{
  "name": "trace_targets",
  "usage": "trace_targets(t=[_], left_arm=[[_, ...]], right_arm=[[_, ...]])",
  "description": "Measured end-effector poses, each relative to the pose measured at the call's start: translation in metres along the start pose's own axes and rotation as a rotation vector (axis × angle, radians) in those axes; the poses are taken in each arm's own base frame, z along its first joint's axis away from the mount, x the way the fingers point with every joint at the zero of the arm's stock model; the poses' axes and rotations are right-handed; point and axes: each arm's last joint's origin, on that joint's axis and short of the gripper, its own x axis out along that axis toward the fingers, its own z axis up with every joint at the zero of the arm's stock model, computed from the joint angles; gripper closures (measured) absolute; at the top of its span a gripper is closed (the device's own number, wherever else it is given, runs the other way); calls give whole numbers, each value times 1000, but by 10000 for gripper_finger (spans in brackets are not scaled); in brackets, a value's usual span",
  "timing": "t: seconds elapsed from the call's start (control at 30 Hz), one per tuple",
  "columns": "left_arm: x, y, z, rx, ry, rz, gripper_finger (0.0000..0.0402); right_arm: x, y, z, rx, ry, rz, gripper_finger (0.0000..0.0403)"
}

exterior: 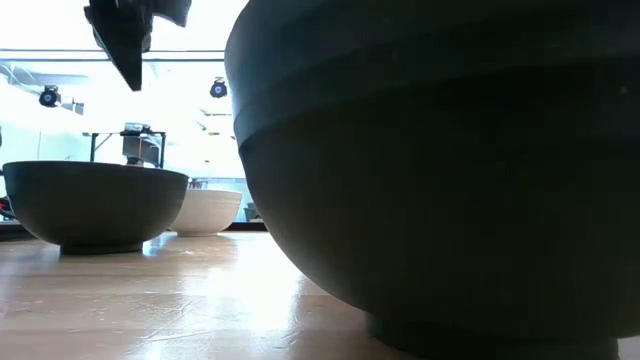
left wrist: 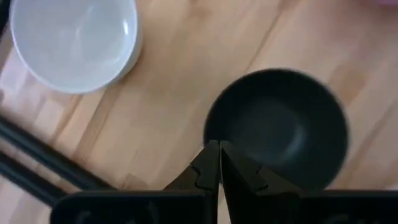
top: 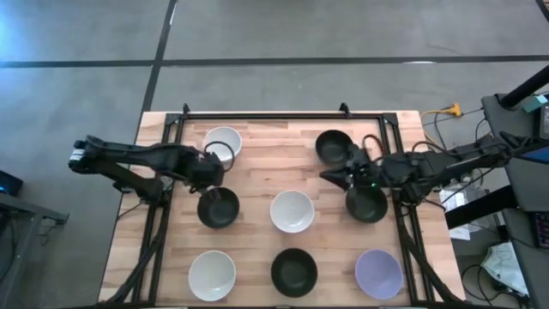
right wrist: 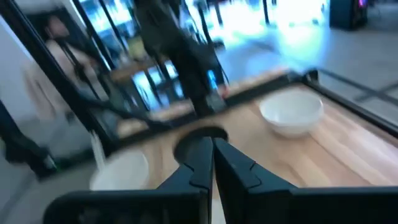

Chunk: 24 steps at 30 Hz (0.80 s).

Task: Nest bowls inside each other
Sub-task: Stack the black bowl on top of the white bowl

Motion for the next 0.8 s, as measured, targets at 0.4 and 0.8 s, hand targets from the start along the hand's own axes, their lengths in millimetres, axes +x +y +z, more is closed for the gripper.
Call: trace_targets(t=[0.4, 0.8], left_arm=[[31, 18, 18, 145, 157, -273, 402], [70, 34, 15, 252, 190, -22, 402]], right_arm=[[-13, -11, -15, 144, -74, 84, 394], [8, -6, -32, 154, 45, 134, 394]])
